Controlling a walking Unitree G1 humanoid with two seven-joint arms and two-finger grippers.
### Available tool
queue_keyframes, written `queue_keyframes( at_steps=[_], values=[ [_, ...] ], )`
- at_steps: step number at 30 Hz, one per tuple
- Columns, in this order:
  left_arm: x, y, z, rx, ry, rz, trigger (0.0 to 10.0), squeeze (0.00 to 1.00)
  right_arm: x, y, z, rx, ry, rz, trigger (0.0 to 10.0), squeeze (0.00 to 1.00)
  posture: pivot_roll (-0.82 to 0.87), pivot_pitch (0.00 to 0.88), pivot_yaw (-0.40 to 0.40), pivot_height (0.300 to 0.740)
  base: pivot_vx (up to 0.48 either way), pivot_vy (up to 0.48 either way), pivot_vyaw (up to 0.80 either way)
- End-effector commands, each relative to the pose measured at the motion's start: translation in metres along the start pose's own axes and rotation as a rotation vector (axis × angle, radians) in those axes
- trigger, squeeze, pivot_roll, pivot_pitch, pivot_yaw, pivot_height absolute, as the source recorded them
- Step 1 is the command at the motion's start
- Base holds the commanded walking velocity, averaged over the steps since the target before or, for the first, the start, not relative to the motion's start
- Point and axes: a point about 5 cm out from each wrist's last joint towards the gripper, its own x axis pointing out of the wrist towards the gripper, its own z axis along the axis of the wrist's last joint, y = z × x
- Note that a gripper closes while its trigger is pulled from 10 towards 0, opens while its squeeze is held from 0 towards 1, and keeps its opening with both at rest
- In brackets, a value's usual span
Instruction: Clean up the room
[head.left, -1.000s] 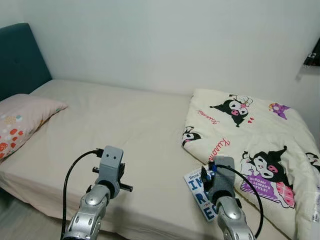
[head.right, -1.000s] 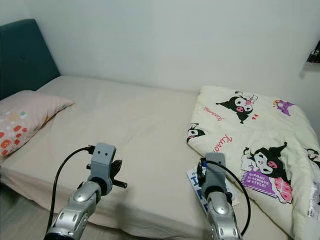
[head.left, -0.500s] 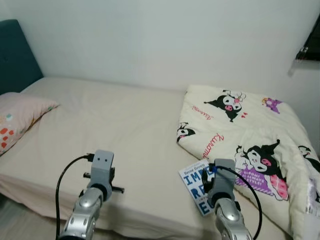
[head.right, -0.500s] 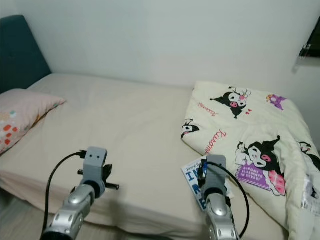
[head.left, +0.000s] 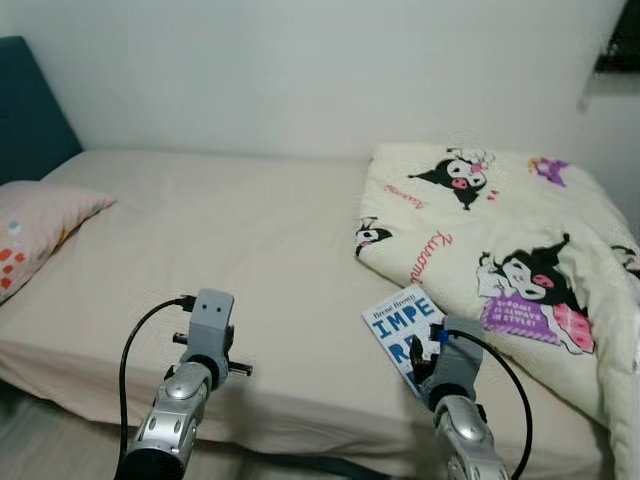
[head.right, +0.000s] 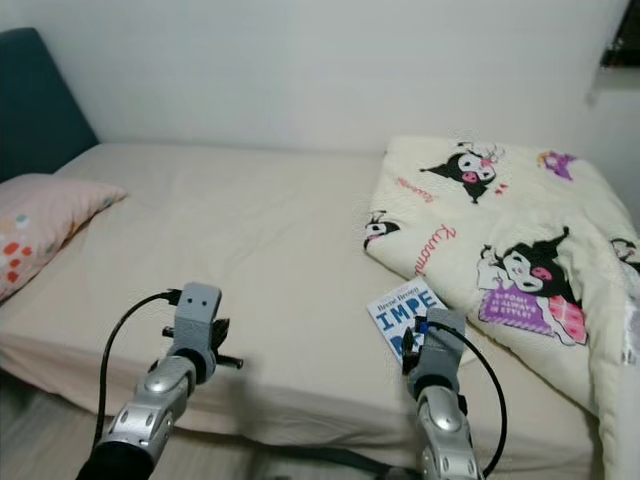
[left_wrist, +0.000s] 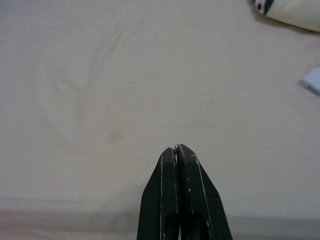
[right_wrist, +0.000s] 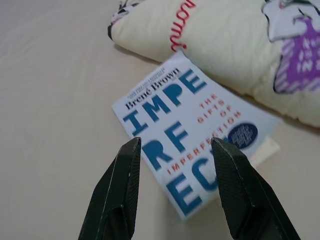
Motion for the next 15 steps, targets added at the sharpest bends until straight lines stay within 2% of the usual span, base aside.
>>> queue_keyframes(
  at_steps=[1, 6, 10, 13, 15],
  values=[
    [-0.003, 0.001, -0.002, -0.023, -0.004, -0.018, 10.0, 0.00, -0.002, 0.002, 0.000, 0.021, 0.011, 0.017, 10.0, 0.00, -0.07, 0.079, 0.043, 0.628, 0.000, 0.000, 0.00],
    [-0.005, -0.001, -0.004, -0.052, 0.004, -0.050, 10.0, 0.00, -0.005, -0.010, -0.003, 0.021, 0.021, -0.005, 10.0, 0.00, -0.08, 0.068, 0.043, 0.609, 0.000, 0.000, 0.00],
    [-0.004, -0.015, -0.002, -0.038, -0.005, -0.117, 10.0, 0.00, -0.010, -0.026, 0.000, 0.029, 0.011, -0.048, 10.0, 0.00, -0.07, 0.070, 0.034, 0.599, 0.000, 0.000, 0.00],
    [0.001, -0.017, 0.000, -0.045, -0.002, -0.139, 10.0, 0.00, -0.009, -0.028, 0.002, 0.045, -0.004, -0.065, 10.0, 0.00, -0.07, 0.104, 0.050, 0.599, 0.000, 0.000, 0.00],
    [0.002, -0.017, 0.000, -0.037, 0.006, -0.151, 10.0, 0.00, -0.011, -0.029, 0.001, 0.065, -0.003, -0.092, 10.0, 0.00, -0.08, 0.087, 0.049, 0.599, 0.000, 0.000, 0.00]
  ],
)
